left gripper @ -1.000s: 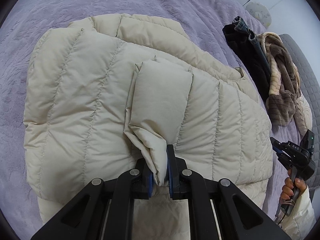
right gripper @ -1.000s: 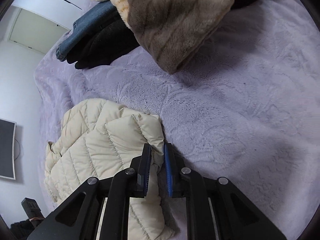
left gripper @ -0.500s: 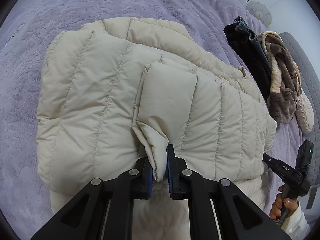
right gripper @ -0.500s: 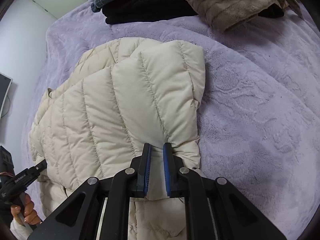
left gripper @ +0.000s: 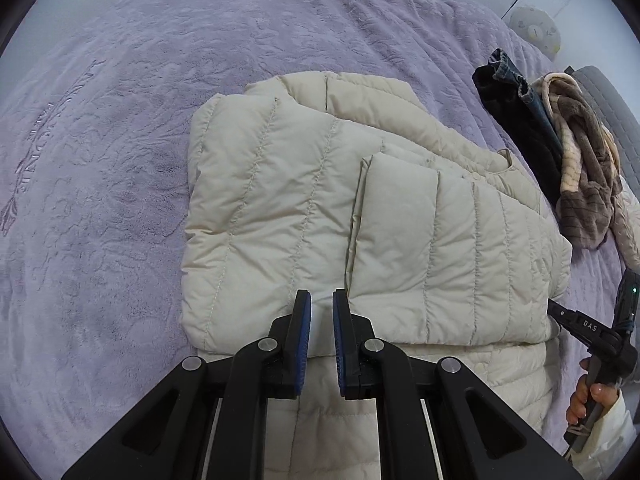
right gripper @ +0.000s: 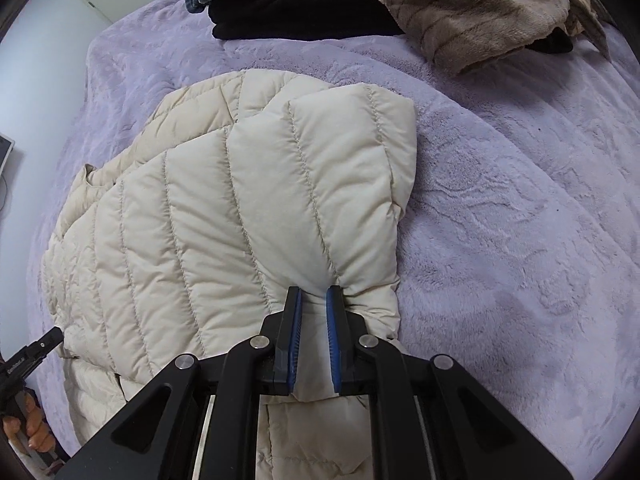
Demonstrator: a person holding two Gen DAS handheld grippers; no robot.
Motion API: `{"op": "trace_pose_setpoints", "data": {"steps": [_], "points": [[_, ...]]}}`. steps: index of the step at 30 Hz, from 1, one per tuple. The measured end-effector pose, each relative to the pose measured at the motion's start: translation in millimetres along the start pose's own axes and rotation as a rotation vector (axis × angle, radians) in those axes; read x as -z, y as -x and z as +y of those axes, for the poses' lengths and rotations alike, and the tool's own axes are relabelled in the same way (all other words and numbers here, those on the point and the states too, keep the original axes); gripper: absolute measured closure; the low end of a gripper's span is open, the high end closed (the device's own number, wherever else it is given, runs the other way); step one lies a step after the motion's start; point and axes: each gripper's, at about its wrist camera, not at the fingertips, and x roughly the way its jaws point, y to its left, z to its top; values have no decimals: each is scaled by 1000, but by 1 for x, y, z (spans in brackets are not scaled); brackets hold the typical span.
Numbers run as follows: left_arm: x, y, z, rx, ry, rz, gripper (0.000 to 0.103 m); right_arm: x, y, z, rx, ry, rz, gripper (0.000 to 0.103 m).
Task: Fold large clothes
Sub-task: 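Open both grippers and withdraw them from the folded jacket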
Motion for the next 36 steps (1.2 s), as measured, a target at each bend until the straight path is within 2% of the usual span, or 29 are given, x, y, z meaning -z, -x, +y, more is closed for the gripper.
{"op": "trace_pose_setpoints", "data": {"steps": [14,15,17,18,19,26,28,31,33,34,35,36], "points": [[20,28,-19,-51,-39,44,90,29,58,14,-63,-23,41,86],[22,31,-20,-51,-39,50,90,32,62,15,-67,-24,46,82],[26,35,-21,-61,-44,63,90,38,69,19,-72,-26,50,61],[29,37,-21,-67,-48,68,90,41,74,21,-77,-27,46,42],[31,40,-22,-72,-51,72,90,45,79,24,-79,-25,40,36],[50,54,-20,-114,-79,120,90,68,103,39,-94,-21,51,36],[56,59,-18,-120,-82,122,90,73,108,43,-99,-20,52,30],[64,67,-14,-123,-89,126,88,81,114,48,-104,-17,55,30],[70,72,-12,-129,-82,125,33,86,118,52,-106,-15,57,30],[73,78,-10,-139,-72,105,0,88,120,53,-107,-16,58,30],[75,86,-10,-148,-71,63,0,91,122,54,-108,-17,58,30],[77,90,-10,-148,-86,56,0,93,124,56,-109,-18,58,30]]}}
